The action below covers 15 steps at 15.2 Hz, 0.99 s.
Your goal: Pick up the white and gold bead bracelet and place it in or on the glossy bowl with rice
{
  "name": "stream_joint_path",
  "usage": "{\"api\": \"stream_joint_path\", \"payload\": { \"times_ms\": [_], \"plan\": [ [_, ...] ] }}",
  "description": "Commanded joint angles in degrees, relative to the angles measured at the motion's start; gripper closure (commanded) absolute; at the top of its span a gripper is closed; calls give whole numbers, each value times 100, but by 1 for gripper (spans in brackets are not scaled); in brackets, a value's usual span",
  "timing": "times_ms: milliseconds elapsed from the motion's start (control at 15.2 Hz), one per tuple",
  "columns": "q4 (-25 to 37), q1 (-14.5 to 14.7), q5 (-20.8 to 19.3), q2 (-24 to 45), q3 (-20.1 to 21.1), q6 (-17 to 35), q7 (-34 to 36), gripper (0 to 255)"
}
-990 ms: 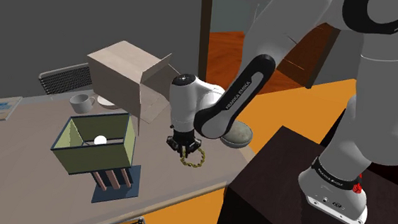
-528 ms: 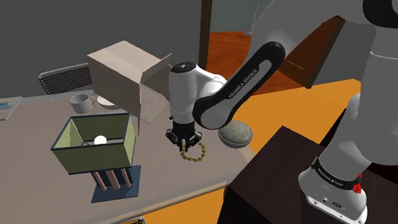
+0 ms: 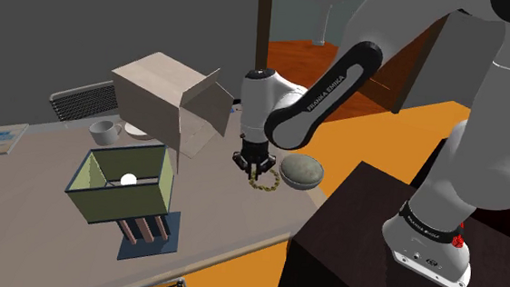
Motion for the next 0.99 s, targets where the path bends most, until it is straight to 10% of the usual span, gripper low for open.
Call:
{"api": "stream_joint_path", "payload": {
  "times_ms": [0,924],
  "plan": [
    [-311,-201,127,-245,-81,87,-385,255],
    [-1247,-1390,456,-1057,-1142,262,-2900,255]
  ]
}}
